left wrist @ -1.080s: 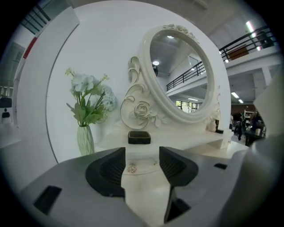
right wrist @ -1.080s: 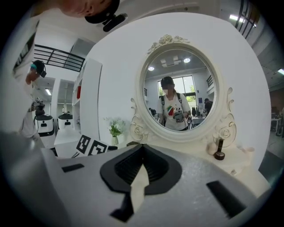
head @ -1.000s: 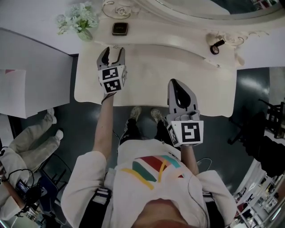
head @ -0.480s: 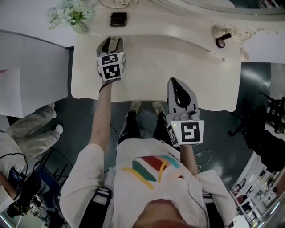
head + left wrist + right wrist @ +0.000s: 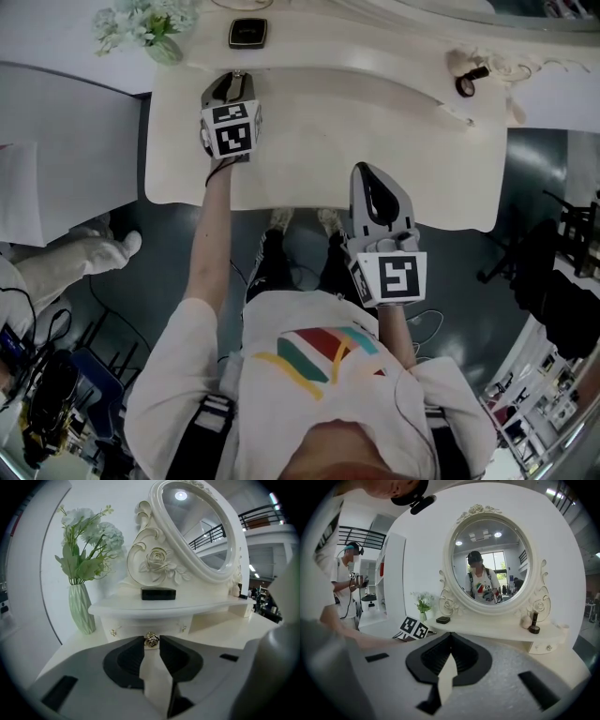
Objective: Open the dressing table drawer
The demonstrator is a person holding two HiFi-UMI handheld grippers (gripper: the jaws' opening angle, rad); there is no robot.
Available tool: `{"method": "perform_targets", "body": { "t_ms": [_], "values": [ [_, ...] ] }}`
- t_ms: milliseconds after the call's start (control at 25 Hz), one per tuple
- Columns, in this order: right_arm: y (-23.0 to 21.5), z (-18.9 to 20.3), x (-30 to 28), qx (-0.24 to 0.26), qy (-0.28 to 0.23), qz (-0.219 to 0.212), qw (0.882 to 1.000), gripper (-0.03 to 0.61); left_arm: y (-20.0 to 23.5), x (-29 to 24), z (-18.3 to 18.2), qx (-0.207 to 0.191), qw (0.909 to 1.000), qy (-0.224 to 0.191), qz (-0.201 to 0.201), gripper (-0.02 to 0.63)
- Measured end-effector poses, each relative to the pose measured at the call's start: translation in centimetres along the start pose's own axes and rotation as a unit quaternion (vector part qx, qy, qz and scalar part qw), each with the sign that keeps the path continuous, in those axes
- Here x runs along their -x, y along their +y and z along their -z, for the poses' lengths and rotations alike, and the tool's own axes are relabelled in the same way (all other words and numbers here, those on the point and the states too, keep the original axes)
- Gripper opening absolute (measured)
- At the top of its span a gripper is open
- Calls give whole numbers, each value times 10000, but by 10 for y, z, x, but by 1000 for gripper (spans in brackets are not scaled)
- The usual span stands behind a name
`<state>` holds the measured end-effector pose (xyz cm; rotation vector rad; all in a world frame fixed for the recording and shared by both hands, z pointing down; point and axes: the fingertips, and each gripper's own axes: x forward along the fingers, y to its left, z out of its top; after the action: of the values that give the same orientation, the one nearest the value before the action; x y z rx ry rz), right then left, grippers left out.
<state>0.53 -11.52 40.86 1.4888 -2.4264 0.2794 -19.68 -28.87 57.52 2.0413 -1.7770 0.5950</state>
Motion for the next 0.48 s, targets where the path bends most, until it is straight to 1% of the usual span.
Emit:
{"method": "perform_targets", "body": {
  "t_ms": [40,240,480],
  "values": [
    [1,1,0,15,24,-7,10000,0,1,-1,0,-16,10000,23,4,94],
    [3,8,1,84,97,-33,9999,0,7,-6,0,-203,9997,-63,-142,91],
    [2,1,5,80,-12,27,10000,0,5,-5,2,-302,9994,-53,-167,86]
  ]
}}
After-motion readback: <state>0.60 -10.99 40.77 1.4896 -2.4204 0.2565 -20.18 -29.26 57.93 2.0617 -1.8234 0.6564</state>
